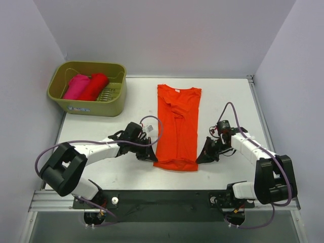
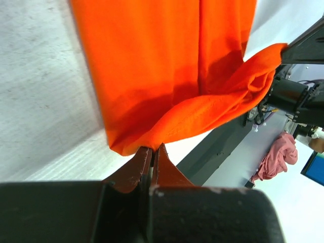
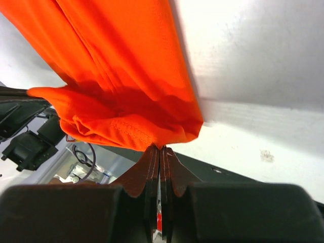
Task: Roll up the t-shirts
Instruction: Roll the T-shirt to the center of the board.
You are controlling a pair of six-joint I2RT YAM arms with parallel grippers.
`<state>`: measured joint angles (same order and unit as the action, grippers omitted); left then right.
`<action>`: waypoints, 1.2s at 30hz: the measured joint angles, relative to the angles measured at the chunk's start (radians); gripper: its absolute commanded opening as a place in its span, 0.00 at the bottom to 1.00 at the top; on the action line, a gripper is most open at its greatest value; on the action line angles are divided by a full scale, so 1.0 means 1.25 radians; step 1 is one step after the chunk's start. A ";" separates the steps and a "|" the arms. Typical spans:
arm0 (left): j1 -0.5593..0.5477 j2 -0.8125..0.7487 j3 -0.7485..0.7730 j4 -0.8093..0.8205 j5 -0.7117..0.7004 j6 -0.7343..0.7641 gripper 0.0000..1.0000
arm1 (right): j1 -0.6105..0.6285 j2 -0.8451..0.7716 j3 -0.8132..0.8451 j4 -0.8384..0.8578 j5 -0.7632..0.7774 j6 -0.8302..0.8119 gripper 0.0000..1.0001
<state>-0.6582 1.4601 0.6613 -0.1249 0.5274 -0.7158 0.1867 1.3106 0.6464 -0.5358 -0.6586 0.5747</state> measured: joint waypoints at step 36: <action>-0.315 -0.290 -0.211 0.193 -0.256 0.944 0.97 | 0.118 -0.471 0.027 0.085 0.317 -0.659 0.51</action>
<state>-1.0515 1.0977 0.3969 0.1169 0.2070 0.4637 0.3347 0.7219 0.6796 -0.4301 -0.2626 -0.2489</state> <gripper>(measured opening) 0.972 0.512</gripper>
